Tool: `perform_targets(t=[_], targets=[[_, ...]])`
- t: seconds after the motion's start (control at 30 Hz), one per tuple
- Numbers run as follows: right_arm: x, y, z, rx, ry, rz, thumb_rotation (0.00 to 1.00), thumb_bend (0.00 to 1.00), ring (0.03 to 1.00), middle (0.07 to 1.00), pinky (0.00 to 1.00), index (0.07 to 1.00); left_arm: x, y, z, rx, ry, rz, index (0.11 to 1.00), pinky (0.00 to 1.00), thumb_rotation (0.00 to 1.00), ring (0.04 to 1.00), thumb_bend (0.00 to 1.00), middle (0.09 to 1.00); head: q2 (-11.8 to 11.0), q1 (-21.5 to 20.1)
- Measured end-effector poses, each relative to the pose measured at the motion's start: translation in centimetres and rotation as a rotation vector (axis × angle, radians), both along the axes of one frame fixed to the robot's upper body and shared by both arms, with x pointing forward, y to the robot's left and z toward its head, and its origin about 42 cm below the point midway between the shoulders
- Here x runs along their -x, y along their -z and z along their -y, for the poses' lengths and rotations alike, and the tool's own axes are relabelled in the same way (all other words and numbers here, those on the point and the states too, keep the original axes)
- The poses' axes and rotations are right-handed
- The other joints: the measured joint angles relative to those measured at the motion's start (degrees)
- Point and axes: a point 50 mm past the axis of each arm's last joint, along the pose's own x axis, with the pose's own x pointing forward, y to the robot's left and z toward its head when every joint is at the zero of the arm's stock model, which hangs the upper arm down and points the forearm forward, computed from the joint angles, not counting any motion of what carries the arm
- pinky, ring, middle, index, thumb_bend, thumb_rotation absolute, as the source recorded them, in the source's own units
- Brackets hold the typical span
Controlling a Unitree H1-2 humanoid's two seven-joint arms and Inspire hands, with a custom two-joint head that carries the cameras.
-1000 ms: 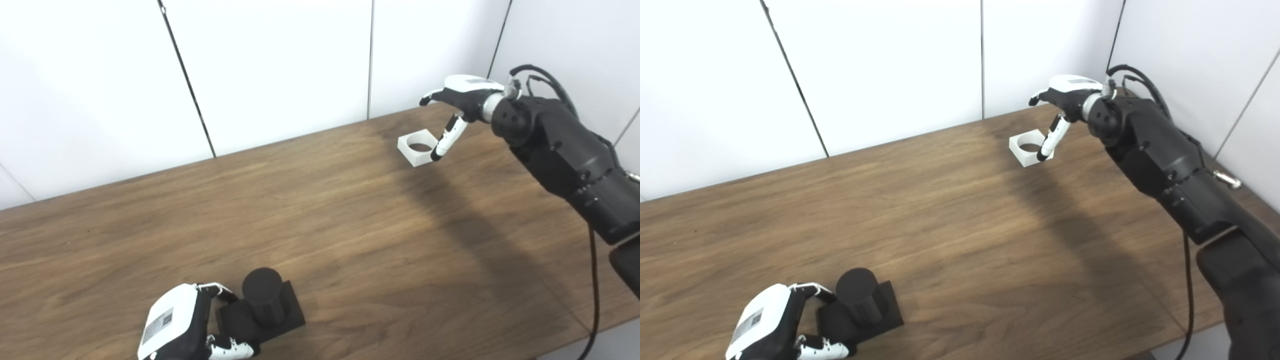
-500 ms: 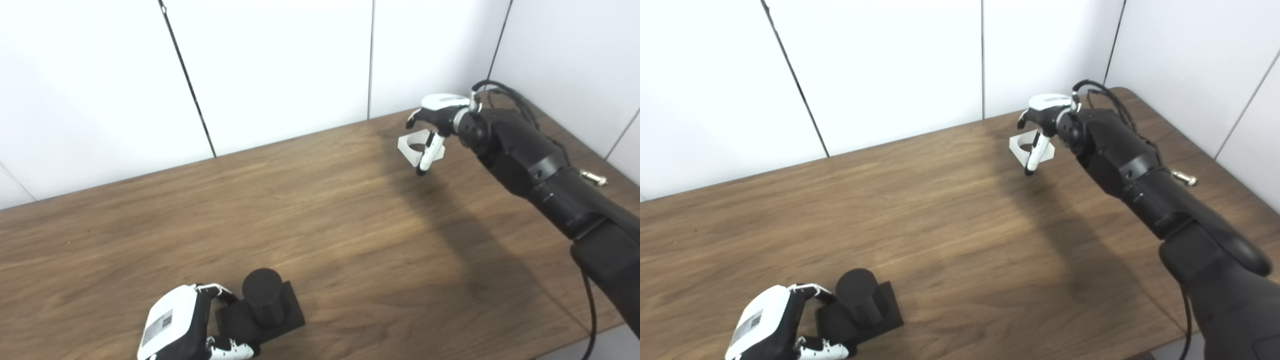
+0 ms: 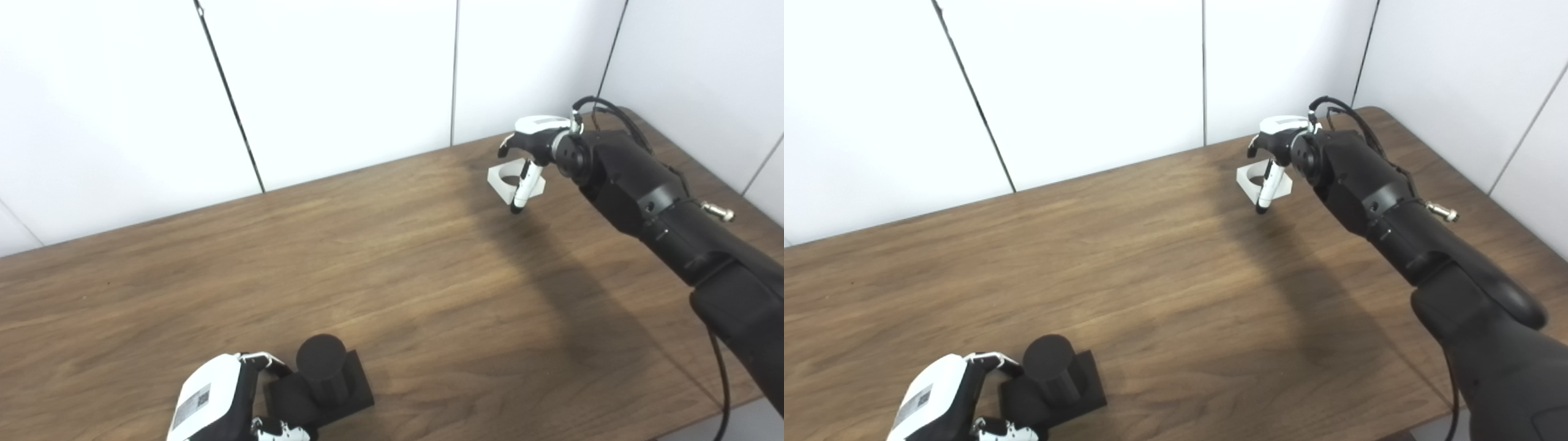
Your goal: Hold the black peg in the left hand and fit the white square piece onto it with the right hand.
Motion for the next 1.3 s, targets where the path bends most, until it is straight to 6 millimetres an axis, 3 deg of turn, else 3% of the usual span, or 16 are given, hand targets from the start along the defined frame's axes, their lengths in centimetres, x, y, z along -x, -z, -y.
perform_targets(t=[0.4,0.77,1.3], targets=[[0.3,-0.4,1.0,0.029,0.017,-0.013,0.23,0.95,1.0,0.949,1.0,0.786,0.0,0.0,-0.1,0.012,-0.008,-0.001,0.483,0.96,0.05,0.917,0.52,0.797,0.44,-0.79],[0.2,-0.4,0.9,0.032,0.008,-0.012,0.22,0.88,0.996,0.929,1.0,0.712,0.0,0.1,-0.2,0.018,-0.002,-0.006,0.483,0.96,0.05,0.923,0.52,0.799,0.53,-0.79],[0.5,0.2,0.9,0.04,-0.021,0.005,0.22,0.88,0.986,0.913,1.0,0.675,0.1,0.0,-0.1,0.008,-0.001,-0.003,0.482,0.96,0.05,0.917,0.52,0.79,0.88,-0.7]])
